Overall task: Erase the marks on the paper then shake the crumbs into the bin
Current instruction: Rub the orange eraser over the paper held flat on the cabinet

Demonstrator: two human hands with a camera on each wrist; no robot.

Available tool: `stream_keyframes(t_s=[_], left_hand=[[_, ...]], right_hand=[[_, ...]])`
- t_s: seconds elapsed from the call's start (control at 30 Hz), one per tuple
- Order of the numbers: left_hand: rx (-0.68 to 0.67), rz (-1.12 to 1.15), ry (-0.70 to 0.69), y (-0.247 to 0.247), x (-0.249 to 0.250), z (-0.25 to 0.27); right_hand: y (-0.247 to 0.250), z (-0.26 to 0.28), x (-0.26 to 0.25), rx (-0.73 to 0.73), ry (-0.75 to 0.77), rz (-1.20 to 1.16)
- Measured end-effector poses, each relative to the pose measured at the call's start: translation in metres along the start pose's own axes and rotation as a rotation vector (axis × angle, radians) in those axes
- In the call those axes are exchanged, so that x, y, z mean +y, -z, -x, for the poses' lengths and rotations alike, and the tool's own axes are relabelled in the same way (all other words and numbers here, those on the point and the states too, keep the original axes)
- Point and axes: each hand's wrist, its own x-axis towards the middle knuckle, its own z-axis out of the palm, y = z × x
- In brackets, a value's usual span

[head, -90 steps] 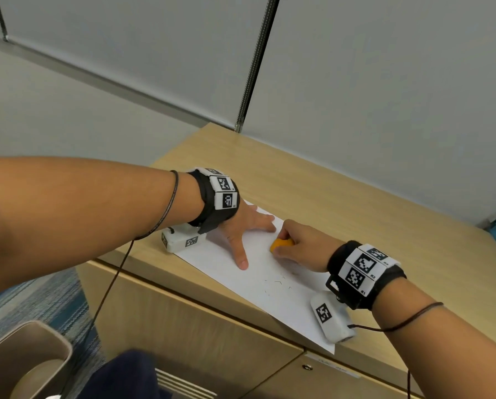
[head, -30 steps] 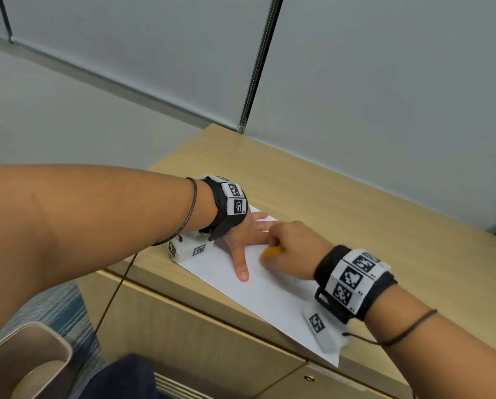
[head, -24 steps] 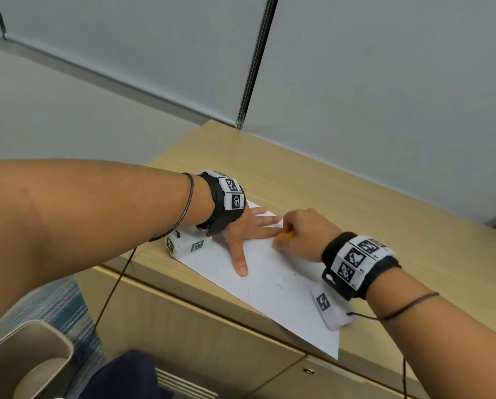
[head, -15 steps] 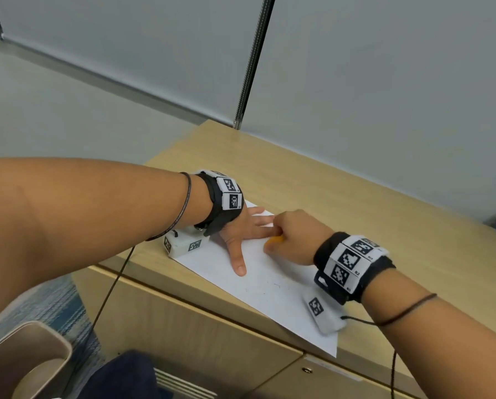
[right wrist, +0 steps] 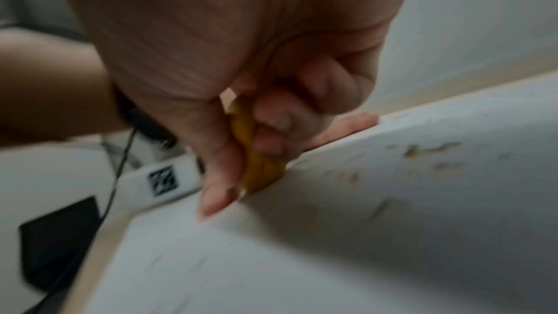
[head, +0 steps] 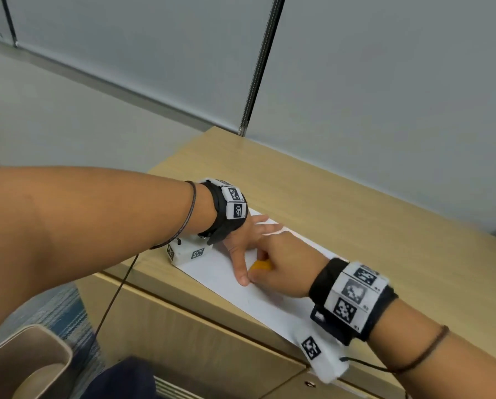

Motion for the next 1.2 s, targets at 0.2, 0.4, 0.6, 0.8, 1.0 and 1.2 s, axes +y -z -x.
stream_keyframes(t_s=[0.2, 0.4, 0.6, 0.8, 1.0, 1.2], left_hand=[[-0.011, -0.097, -0.024, -0.005, -0.007, -0.010], [0.009, -0.059, -0.048, -0.006, -0.006, -0.010], [-0.012, -0.095, -0.047, -0.004, -0.006, -0.012], [0.009, -0.086, -0.033, -0.007, -0.007, -0.015], [-0.005, -0.080, -0.039, -0.002, -0.003, -0.008], [-0.002, -0.096, -0.009, -0.004, -0.004, -0.010]], right_hand=[[0.018, -0.007, 0.029, 0.107, -0.201, 0.085], [0.022, -0.005, 0.036, 0.079, -0.229, 0.049], [-0.004, 0.006, 0.013, 0.032, -0.062, -0.065], [0.021, -0.005, 0.037, 0.134, -0.260, 0.006], [0.011, -0.001, 0.026, 0.063, -0.166, -0.087], [0.023, -0.016, 0.061, 0.142, -0.330, -0.176]])
